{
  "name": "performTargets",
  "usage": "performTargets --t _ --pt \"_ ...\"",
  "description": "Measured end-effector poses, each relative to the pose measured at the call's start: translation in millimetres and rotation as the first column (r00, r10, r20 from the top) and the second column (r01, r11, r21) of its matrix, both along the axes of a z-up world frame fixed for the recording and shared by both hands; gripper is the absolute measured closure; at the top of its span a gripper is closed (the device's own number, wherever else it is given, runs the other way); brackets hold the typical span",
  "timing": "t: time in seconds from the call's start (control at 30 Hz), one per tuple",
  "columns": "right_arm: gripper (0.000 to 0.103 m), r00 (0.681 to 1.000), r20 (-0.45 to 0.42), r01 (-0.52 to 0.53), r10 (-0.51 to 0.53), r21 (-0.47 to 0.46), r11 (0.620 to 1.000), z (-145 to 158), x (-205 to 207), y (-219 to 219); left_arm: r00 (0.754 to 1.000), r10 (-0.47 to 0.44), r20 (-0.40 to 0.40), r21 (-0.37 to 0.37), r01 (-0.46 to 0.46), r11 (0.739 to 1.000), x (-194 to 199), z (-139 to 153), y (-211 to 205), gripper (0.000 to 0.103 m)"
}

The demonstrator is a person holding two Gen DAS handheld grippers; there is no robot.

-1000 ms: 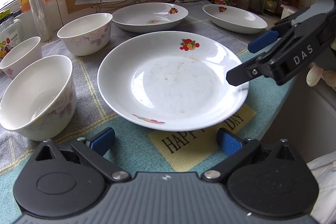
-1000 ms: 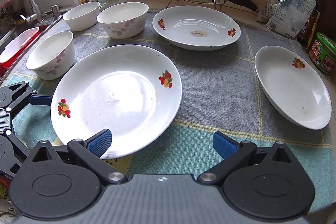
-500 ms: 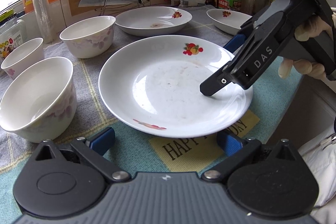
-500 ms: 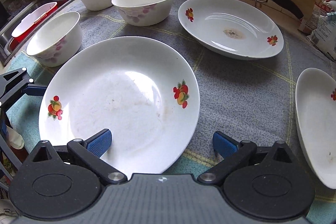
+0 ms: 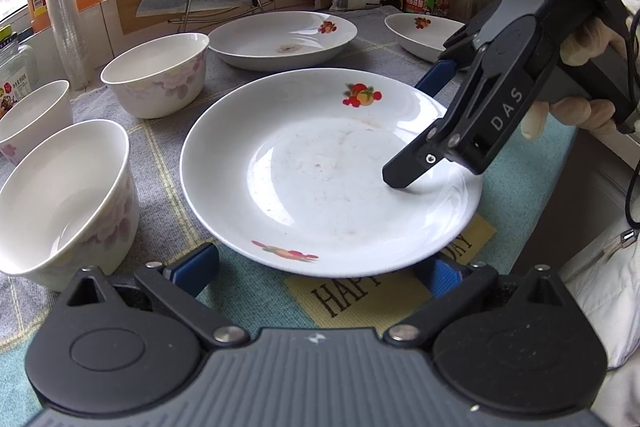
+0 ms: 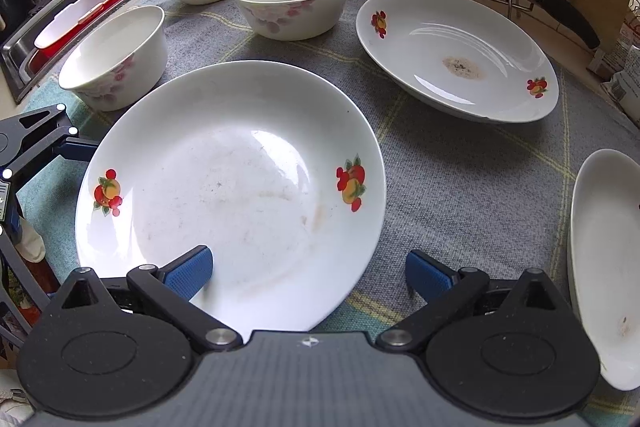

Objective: Organize plates and bowls
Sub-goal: 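Grip the plate rim with the right tool and lift it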

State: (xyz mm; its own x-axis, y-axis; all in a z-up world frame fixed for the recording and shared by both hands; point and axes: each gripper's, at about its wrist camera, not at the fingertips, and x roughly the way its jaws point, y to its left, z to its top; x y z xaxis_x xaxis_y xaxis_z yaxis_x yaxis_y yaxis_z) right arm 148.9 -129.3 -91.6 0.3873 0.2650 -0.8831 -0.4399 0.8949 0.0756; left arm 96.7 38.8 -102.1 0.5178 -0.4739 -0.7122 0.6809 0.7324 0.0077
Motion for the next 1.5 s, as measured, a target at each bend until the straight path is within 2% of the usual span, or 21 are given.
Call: performTargets --t 0.3,0.57,0.7,0.87,1.1,1.5 --pt "0.000 1.000 -0.009 0.030 -0.030 0.018 0.999 0.4 3.4 1.3 0.990 -0.141 0.019 -0.018 0.141 0.990 7.5 -0.7 3.8 0.000" --pt "0.000 0.998 -0.070 0.011 -0.002 0.133 0.991 3.2 20.4 -6.3 0.983 -0.181 0.038 -0.039 0.183 0.982 3.0 -0.9 9.7 0.001" --pt "0.000 0.993 -0.108 -0.024 0.049 0.216 0.976 3.8 30.3 -11.5 0.982 -0.182 0.043 -0.042 0.184 0.982 1.8 -0.6 9.2 0.001" --pt "0.000 0.982 -0.156 -0.057 0.103 0.273 0.960 5.0 41.0 -14.1 0.986 -0.164 0.042 -0.041 0.165 0.985 -0.2 0.1 8.3 0.001" --pt "0.006 0.971 -0.191 -0.083 0.143 0.294 0.952 6.2 58.6 -13.0 0.988 -0.147 0.039 -0.039 0.149 0.988 1.7 0.7 7.8 0.001" --pt "0.017 0.966 -0.231 -0.033 0.115 0.331 0.943 5.3 72.1 -21.7 0.990 -0.136 0.039 -0.027 0.137 0.990 4.3 3.7 6.2 0.004"
